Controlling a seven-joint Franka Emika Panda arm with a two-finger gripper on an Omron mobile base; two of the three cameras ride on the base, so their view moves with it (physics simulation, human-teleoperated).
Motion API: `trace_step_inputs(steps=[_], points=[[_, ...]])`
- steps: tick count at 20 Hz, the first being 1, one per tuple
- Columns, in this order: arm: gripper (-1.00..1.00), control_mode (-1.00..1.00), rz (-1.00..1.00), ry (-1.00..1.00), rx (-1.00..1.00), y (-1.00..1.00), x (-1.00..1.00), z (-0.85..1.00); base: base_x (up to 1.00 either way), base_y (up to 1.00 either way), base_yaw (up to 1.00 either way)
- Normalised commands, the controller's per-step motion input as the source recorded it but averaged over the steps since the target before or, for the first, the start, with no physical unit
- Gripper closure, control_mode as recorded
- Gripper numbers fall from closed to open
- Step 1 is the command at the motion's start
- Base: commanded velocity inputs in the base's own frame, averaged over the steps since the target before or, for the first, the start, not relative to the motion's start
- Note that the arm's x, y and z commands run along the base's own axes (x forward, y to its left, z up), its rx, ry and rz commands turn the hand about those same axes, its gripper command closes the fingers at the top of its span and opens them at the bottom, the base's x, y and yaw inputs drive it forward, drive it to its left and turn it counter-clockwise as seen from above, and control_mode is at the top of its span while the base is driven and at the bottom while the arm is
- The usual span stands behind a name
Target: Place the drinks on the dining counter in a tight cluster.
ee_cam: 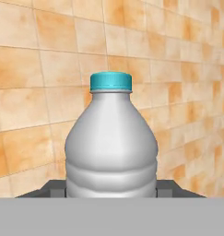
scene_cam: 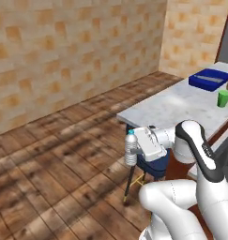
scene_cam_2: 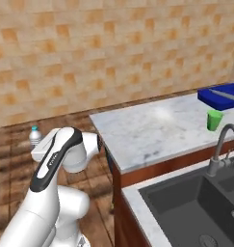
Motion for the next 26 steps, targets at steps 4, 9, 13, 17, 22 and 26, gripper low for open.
trace_step_inputs(steps=[4,9,13,17,22,26], points=[[1.0,1.0,0.0,0.0,0.0,0.0,0.0,0.0,0.6,0.53,-0.32],[1.0,1.0,0.0,0.0,0.0,0.0,0.0,0.0,0.58,0.57,-0.27],[1.0,1.0,0.0,0.0,0.0,0.0,0.0,0.0,0.63,0.55,-0.25],[1.0,1.0,0.0,0.0,0.0,0.0,0.0,0.0,0.71,0.51,-0.21],[1.0,1.0,0.0,0.0,0.0,0.0,0.0,0.0,0.76,0.47,-0.19],[1.0,1.0,0.0,0.0,0.0,0.0,0.0,0.0,0.82,0.39,-0.22]])
